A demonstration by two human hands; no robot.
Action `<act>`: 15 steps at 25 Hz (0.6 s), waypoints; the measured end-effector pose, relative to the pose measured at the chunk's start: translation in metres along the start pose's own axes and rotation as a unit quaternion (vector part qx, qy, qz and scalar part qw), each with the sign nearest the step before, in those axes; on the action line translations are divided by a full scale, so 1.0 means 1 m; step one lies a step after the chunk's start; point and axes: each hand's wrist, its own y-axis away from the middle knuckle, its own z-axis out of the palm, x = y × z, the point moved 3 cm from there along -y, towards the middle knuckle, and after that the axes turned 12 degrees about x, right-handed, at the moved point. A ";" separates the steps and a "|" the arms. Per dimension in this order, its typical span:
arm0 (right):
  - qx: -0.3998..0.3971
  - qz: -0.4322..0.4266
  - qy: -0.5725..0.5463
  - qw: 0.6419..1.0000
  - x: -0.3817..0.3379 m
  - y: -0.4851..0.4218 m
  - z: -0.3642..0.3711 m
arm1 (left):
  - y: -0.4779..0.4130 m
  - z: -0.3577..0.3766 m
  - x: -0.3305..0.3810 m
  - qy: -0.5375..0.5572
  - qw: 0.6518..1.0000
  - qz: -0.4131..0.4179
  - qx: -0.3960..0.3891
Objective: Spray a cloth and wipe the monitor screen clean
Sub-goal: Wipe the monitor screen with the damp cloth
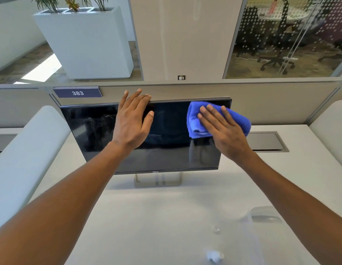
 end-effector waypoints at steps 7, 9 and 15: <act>0.023 0.108 -0.046 0.993 -0.039 -0.012 0.017 | 0.000 0.000 0.000 0.008 1.000 0.000 0.005; -0.001 0.066 -0.071 0.995 -0.060 -0.008 0.027 | -0.001 -0.001 0.001 0.013 1.000 0.002 0.012; -0.117 -0.093 -0.118 0.982 -0.125 0.021 0.054 | -0.001 -0.002 0.003 0.012 1.000 0.003 0.014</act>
